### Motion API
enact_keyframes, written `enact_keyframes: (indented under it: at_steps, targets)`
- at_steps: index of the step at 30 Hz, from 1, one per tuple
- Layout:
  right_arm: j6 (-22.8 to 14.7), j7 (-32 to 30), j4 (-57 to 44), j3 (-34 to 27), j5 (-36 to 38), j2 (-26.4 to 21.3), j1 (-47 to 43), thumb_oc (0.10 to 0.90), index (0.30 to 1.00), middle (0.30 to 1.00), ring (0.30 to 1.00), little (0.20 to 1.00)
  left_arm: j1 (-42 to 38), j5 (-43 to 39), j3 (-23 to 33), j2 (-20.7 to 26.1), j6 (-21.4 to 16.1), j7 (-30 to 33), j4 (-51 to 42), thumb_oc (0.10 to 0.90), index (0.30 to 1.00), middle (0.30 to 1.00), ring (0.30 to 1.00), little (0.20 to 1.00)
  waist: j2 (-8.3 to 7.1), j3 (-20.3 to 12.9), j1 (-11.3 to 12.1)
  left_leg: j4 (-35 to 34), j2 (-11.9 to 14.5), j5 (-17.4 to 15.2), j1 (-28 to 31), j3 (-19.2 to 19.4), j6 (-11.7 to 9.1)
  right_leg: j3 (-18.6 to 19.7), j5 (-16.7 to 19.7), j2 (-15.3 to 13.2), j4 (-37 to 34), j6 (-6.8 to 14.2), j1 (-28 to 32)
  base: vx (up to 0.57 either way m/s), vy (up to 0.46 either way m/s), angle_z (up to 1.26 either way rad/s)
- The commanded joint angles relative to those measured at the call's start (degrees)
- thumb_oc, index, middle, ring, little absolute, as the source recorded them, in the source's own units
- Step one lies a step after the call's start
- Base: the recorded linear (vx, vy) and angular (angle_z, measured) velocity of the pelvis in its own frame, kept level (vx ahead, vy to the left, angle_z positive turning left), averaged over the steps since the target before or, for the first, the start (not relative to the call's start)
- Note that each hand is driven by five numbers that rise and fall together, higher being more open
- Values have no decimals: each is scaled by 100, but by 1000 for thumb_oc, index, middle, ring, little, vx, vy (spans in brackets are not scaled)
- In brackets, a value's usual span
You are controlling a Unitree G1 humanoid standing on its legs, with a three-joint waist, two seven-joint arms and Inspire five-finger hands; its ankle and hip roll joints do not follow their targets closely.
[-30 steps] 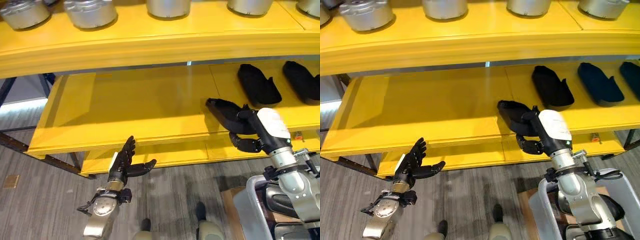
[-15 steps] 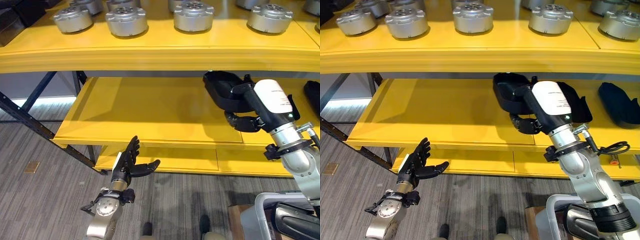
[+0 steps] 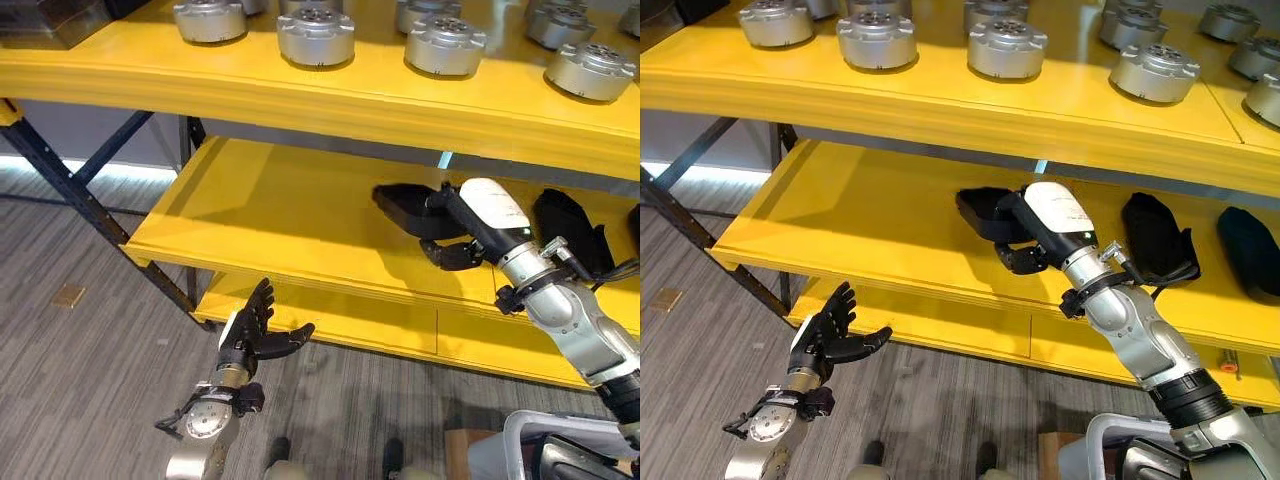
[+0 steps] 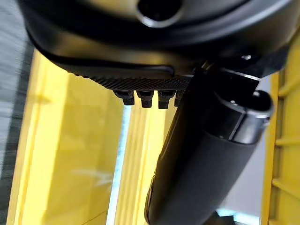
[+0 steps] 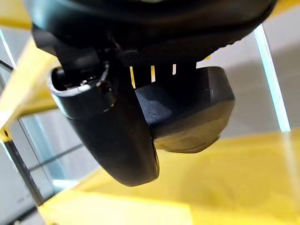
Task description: Move parts from the plastic box to the shelf.
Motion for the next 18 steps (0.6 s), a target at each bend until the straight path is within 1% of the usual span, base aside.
enact_keyframes:
  at_steps: [1, 2, 3, 4, 5, 6, 7, 9, 10, 11, 14, 18]
  targets:
    - [-120, -597, -381, -323, 368, -16, -1028, 400, 300, 300, 300, 300, -294, -87, 83, 446, -514, -38, -785, 900, 1000, 1000, 1000, 1000, -319, 118, -8, 674, -309, 452, -89, -85, -91, 86, -640, -278, 133, -74, 399, -35, -45, 30]
    - [-82, -621, -288, -362, 353, -26, -970, 400, 300, 300, 300, 300, -272, -120, 84, 458, -505, -55, -799, 900, 1000, 1000, 1000, 1000, -308, 126, -27, 446, -235, 453, -165, 63, -75, 4, -689, -317, 163, -60, 392, 94, 105, 79]
    - [15, -723, -136, -494, 311, -105, -815, 400, 300, 300, 300, 300, -324, -147, -60, 507, -495, -107, -781, 900, 1000, 1000, 1000, 1000, -166, 126, -105, -676, 151, 613, -421, 684, -73, -224, -798, -452, 305, 47, 392, 108, 117, 99]
    - [13, -726, -135, -498, 309, -110, -808, 400, 300, 300, 300, 300, -330, -146, -69, 504, -497, -105, -776, 900, 1000, 1000, 1000, 1000, -168, 112, -94, -736, 152, 647, -402, 700, -74, -217, -809, -458, 327, 48, 367, 154, 147, 136]
    - [44, -610, -132, -495, 261, -70, -772, 400, 300, 300, 300, 300, -270, -220, -46, 504, -499, -165, -779, 900, 1000, 1000, 1000, 1000, -137, 84, -106, -710, 168, 468, -255, 643, -52, -140, -826, -472, 454, 70, 285, 116, 91, 97]
    - [58, -627, -133, -442, 226, 18, -772, 400, 300, 300, 300, 300, -249, -187, -66, 540, -494, -151, -774, 900, 1000, 1000, 1000, 1000, -107, 66, -83, -700, 120, 368, -204, 617, -18, -28, -825, -488, 492, 111, 248, 154, 160, 49]
    - [49, -630, -81, -436, 195, 103, -730, 400, 300, 300, 300, 300, -283, -167, -95, 533, -500, -155, -789, 900, 1000, 1000, 1000, 1000, -56, 58, -79, -681, 4, 296, -213, 622, -10, 20, -803, -555, 470, 162, 245, 149, 168, -28]
    - [59, -600, -135, -586, 183, 119, -588, 400, 300, 300, 300, 300, -291, -187, -117, 542, -496, -207, -805, 900, 1000, 1000, 1000, 1000, -17, 48, -123, -521, -34, 169, -302, 877, -29, 0, -759, -710, 359, 226, 334, 127, 161, -58]
    - [92, -619, -89, -579, 163, 129, -640, 400, 300, 300, 300, 300, -287, -205, -127, 575, -517, -218, -838, 900, 1000, 1000, 1000, 1000, 3, 64, -85, -439, -83, 114, -340, 911, -40, 43, -710, -785, 294, 258, 322, 84, 229, -19]
    - [151, -741, 77, -537, 139, 96, -912, 400, 300, 300, 300, 300, -324, -283, -177, 638, -568, -210, -885, 900, 1000, 1000, 1000, 1000, 28, 143, -21, -249, -124, -21, -491, 1064, -42, 110, -578, -949, 120, 331, 244, 42, 184, -23]
    - [185, -797, 185, -470, 149, 51, -1119, 400, 300, 300, 300, 300, -366, -298, -220, 691, -583, -219, -911, 900, 1000, 1000, 1000, 1000, 34, 213, 2, -92, -134, -112, -599, 1146, -31, 156, -521, -1006, 72, 360, 158, 8, 99, -40]
    - [260, -936, 525, -309, 180, -65, -1589, 400, 300, 300, 300, 300, -437, -346, -283, 776, -626, -203, -947, 900, 1000, 1000, 1000, 1000, 44, 363, 15, 102, -162, -244, -805, 1216, 0, 252, -441, -1085, 88, 417, -80, -20, 70, -6]
